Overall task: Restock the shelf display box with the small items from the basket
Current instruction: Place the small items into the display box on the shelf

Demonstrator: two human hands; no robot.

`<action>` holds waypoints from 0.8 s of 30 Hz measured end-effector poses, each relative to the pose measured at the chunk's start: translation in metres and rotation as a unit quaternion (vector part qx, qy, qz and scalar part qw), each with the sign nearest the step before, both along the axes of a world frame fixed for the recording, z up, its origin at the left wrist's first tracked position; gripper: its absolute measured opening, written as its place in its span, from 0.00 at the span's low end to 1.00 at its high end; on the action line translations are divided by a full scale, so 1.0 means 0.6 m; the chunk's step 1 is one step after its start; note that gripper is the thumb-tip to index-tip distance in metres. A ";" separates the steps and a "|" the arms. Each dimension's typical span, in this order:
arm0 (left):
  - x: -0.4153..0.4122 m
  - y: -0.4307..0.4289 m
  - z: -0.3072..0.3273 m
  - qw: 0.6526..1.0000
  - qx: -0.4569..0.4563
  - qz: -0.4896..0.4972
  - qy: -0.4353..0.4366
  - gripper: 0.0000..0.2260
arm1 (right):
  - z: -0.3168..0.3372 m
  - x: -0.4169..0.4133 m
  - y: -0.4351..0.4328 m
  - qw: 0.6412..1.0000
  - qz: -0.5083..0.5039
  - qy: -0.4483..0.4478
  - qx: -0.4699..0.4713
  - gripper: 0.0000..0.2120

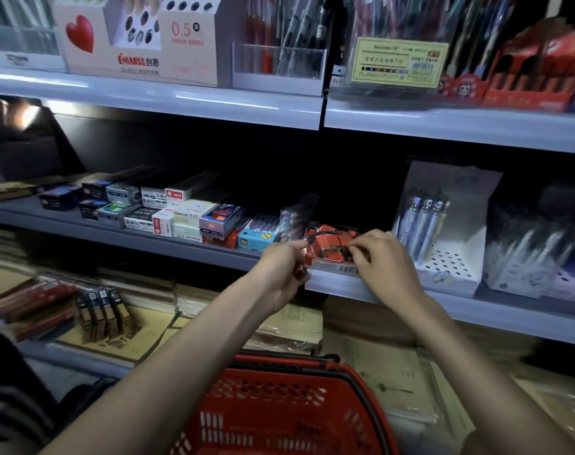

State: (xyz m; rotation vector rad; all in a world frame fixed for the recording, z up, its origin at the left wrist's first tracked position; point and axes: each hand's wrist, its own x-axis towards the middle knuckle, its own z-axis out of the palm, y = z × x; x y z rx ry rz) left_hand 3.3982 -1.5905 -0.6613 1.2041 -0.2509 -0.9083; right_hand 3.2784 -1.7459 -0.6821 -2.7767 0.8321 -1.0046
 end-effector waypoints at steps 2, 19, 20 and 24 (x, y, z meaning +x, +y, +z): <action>-0.002 -0.007 -0.003 0.998 -0.013 -0.004 -0.062 0.08 | -0.007 -0.003 0.006 0.999 0.003 -0.042 0.020 0.10; 0.012 -0.197 -0.015 0.735 0.205 0.081 -0.641 0.10 | -0.064 -0.070 0.039 0.963 -0.025 -0.225 0.148 0.11; 0.012 -0.198 -0.018 0.701 0.218 0.084 -0.674 0.10 | -0.062 -0.071 0.036 0.963 -0.029 -0.223 0.151 0.11; 0.005 -0.190 -0.017 0.630 0.215 0.081 -0.742 0.10 | -0.051 -0.075 0.030 0.962 -0.037 -0.216 0.161 0.11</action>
